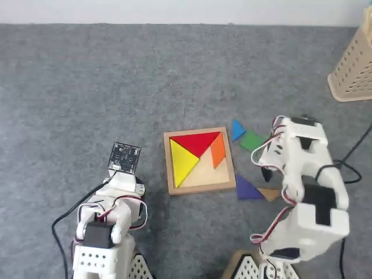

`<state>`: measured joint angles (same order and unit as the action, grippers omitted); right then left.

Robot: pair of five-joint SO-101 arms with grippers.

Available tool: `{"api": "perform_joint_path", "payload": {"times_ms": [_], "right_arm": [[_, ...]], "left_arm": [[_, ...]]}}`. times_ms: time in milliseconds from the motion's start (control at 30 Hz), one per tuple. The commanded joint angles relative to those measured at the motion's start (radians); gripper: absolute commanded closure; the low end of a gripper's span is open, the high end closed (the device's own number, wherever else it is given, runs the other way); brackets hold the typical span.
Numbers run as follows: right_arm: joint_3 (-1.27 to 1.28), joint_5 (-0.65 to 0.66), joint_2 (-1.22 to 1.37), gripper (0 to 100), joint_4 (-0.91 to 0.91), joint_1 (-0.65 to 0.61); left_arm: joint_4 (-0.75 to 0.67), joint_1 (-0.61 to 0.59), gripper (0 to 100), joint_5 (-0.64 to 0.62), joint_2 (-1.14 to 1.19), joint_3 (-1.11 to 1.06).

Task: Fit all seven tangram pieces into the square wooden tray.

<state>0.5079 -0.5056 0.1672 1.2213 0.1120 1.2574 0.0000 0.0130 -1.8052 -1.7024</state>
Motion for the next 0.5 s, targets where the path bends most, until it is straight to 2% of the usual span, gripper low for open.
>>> {"api": "perform_joint_path", "payload": {"times_ms": [0, 133, 233, 467], "right_arm": [[-0.087, -0.037, 0.031, 78.6, -0.007, 0.035], [-0.104, -0.038, 0.047, 78.7, -0.007, 0.015], [-0.115, -0.025, 0.047, 83.7, -0.007, 0.019], [-0.157, 0.233, 0.047, 98.8, -0.027, -0.015]], "left_arm": [[0.006, -0.003, 99, -0.006, -0.020, 0.018], [0.006, -0.003, 99, -0.006, -0.020, 0.018], [0.006, -0.005, 99, -0.006, -0.020, 0.018], [0.006, -0.005, 99, -0.006, -0.020, 0.018]]}}
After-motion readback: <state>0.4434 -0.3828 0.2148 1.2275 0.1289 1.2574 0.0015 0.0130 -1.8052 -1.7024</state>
